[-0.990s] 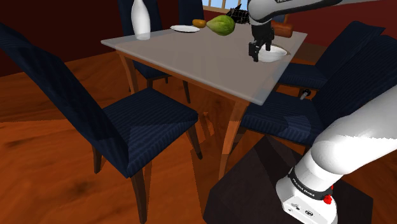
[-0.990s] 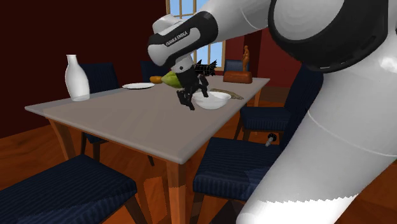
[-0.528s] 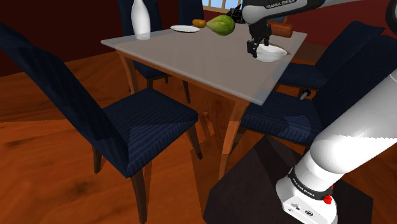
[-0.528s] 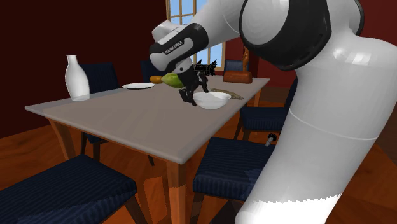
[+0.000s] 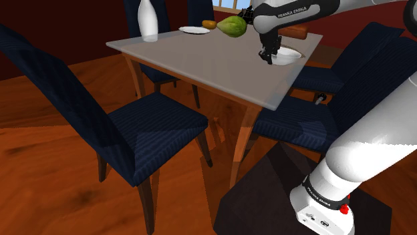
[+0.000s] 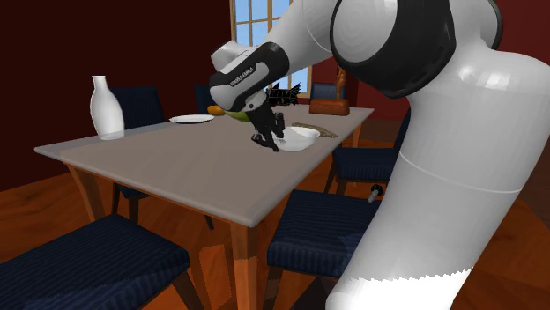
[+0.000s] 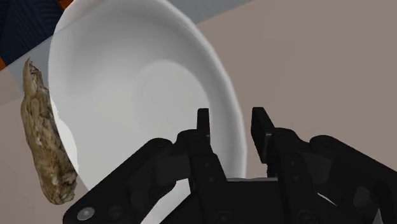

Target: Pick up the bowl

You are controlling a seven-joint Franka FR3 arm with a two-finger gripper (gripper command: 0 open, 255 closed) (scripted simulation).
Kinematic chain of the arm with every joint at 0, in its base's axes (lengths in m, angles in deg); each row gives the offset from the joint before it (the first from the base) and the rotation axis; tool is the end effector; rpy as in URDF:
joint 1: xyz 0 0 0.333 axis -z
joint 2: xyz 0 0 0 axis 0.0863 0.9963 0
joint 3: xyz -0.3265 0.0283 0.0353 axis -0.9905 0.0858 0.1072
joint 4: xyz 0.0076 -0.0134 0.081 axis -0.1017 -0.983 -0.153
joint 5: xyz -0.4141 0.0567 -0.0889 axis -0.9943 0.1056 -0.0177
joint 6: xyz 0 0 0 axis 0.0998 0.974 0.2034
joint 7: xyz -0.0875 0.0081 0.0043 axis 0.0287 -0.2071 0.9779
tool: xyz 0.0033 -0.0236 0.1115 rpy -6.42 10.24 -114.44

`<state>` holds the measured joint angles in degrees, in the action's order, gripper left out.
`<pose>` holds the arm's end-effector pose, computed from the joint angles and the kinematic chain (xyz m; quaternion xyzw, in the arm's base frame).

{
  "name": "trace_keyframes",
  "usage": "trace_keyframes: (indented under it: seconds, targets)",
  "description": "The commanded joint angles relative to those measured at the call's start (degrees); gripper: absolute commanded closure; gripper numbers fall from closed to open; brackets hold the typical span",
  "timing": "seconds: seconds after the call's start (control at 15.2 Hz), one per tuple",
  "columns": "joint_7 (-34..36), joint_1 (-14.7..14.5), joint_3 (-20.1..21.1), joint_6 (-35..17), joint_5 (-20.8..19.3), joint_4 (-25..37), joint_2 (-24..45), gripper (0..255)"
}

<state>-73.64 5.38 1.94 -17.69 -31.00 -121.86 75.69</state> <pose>0.5073 -0.2126 0.5266 0.9603 -0.0512 -0.0670 0.2661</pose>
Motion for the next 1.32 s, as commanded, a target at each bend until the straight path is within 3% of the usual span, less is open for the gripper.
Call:
trace_keyframes:
  seconds: [0.0,0.46,1.25]
  targets:
    - [0.05,0.00,0.00,-0.07,-0.01,-0.08,-0.01,255]
    - [0.03,0.01,-0.02,-0.10,-0.01,-0.04,0.04,255]
    - [-4.19,-0.29,0.50,7.63,0.95,8.54,-0.12,255]
